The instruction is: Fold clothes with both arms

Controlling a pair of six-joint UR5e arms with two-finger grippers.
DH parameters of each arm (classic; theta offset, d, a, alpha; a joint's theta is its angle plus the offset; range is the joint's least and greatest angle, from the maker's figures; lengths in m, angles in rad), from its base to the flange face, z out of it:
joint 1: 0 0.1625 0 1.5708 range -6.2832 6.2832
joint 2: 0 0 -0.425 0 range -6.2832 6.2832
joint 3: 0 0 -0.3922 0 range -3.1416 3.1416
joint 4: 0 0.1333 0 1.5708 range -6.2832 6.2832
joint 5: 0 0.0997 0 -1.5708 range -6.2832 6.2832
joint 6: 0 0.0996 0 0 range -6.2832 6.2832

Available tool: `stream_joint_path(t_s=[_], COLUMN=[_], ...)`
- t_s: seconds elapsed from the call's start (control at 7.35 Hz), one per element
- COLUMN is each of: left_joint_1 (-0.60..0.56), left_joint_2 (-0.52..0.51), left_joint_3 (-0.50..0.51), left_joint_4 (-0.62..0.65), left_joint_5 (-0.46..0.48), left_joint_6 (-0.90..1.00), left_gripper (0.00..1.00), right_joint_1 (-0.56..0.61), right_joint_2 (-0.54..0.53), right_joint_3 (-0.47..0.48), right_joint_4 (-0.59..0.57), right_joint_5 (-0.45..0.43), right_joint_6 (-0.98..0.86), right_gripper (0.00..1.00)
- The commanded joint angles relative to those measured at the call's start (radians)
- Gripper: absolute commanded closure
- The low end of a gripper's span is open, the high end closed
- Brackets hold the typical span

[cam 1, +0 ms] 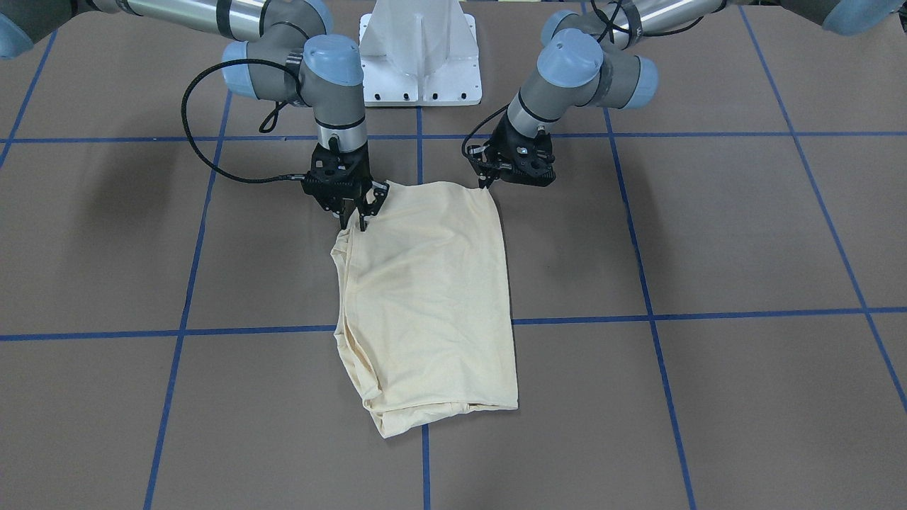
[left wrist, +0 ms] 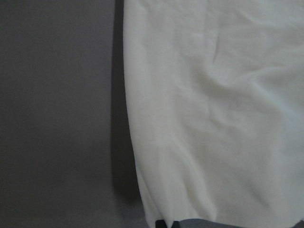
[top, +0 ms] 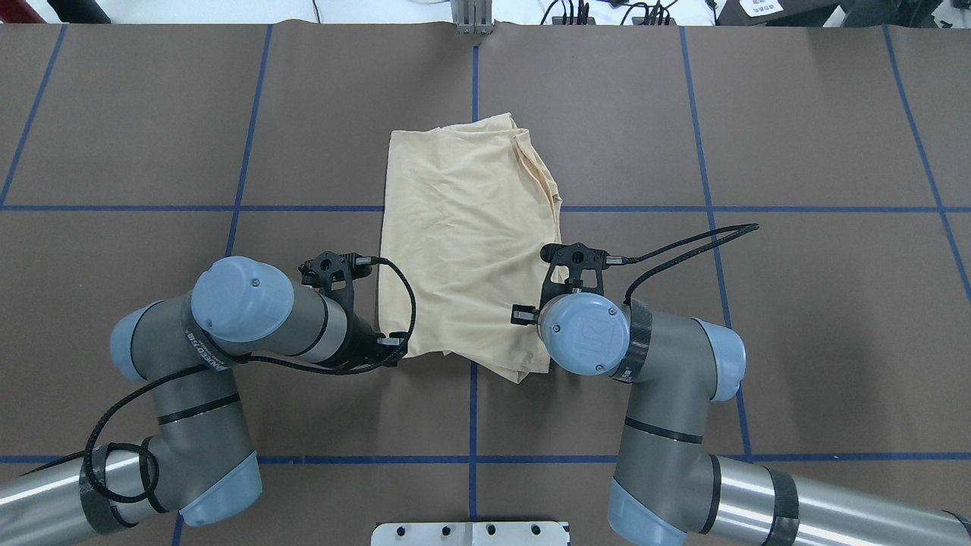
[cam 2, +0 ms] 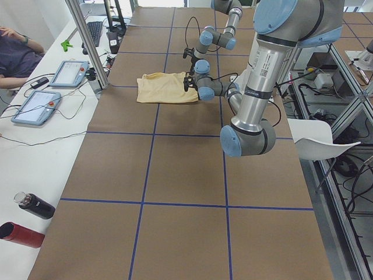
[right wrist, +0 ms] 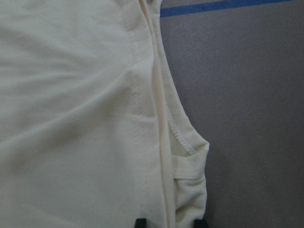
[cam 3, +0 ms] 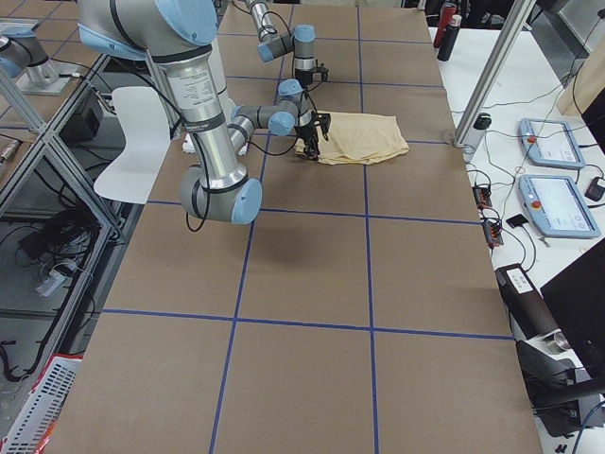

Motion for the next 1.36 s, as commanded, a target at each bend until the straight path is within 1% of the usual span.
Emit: stream_joint_path(t_s=[0.0,0.27,0.41,0.54,0.68,0.82,0.95,1.09,1.22], left_joint_1=[0.000,0.000,0.000,-0.002,0.003,0.005,0.040,0.084,0.121], left_joint_2=[0.000,0.000,0.006,0.012,0.021,0.026,0.044,0.081,0.106], left_joint_3=[0.000,-0.006,-0.029,-0.069,-0.131,-0.199,-0.278,-0.366,-0.444], left_joint_4=[-0.001,-0.001,0.001,0.004,0.042,0.092,0.125,0.151,0.185], left_joint_5=[-0.001,-0.001,-0.001,-0.002,-0.010,-0.029,-0.030,-0.028,-0.027], left_joint_6=[0.000,0.000,0.000,-0.002,-0.005,-0.038,-0.076,-0.116,-0.150], left_gripper=[1.00,1.00,1.00,1.00,1.00,1.00,1.00,1.00,1.00], right_joint_1=[0.000,0.000,0.000,0.003,0.005,-0.024,-0.064,-0.111,-0.146], right_joint_2=[-0.001,-0.001,0.001,-0.005,-0.019,-0.056,-0.114,-0.145,-0.150], right_joint_3=[0.003,0.014,0.017,0.046,0.090,0.153,0.262,0.366,0.434], right_joint_4=[0.000,0.000,0.000,0.000,0.000,-0.002,-0.038,-0.104,-0.161], right_joint_5=[-0.001,0.000,0.000,0.002,0.003,0.009,0.009,0.003,0.002], right_joint_6=[0.000,-0.001,-0.001,-0.001,0.000,0.000,0.000,0.011,0.015], right_gripper=[1.00,1.00,1.00,1.00,1.00,1.00,1.00,1.00,1.00])
